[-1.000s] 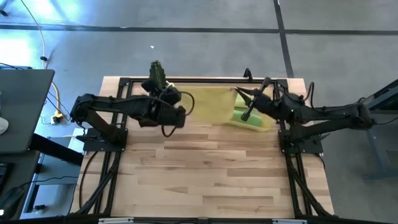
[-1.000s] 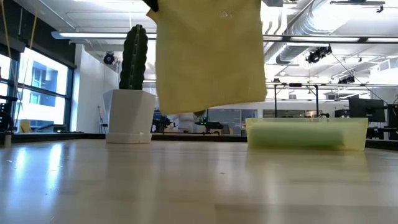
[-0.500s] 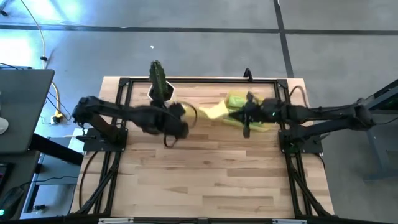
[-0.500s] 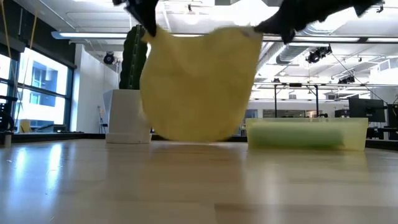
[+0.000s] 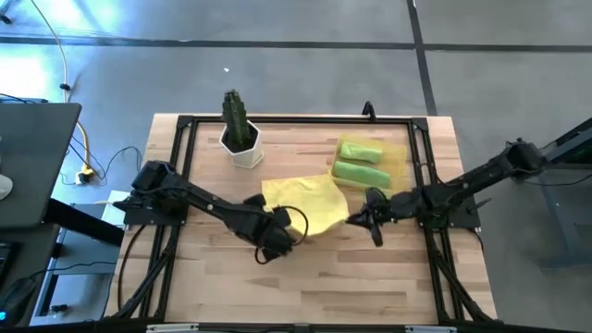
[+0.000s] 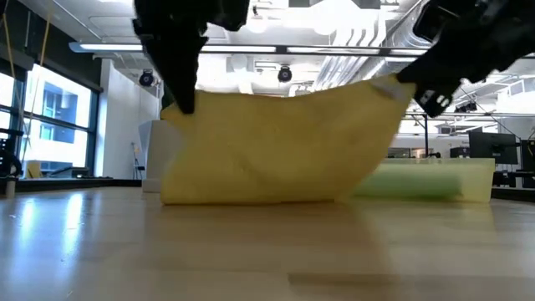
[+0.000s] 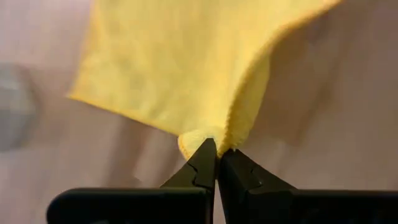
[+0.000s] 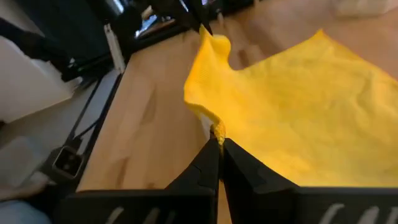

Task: Roll microfiber towels into tight, uniform cylinder then place into a basket
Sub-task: Fold the yellow microfiber cloth

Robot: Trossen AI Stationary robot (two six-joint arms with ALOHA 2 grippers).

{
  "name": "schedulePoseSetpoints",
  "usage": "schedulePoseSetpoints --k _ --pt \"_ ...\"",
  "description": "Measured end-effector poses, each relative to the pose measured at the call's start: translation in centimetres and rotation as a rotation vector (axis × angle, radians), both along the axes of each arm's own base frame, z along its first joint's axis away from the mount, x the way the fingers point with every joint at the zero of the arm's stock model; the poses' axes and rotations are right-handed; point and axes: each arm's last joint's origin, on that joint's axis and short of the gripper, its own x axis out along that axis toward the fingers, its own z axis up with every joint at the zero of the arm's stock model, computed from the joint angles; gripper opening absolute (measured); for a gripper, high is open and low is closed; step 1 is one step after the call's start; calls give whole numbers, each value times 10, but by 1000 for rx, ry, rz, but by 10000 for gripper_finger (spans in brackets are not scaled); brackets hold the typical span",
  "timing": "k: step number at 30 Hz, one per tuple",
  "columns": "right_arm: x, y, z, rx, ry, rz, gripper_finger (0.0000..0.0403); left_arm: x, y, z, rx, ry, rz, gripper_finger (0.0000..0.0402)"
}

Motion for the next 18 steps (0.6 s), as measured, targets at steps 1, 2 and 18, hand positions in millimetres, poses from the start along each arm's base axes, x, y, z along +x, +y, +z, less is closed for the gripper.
schedulePoseSetpoints --k 1,2,18 --pt "0 5 -2 11 9 6 0 0 -3 -2 -35 10 -6 0" --pt "0 9 -4 20 22 15 0 0 -5 -3 -69 22 -12 0" --pt "21 39 -24 29 192 101 0 6 -16 -4 -331 15 -99 0"
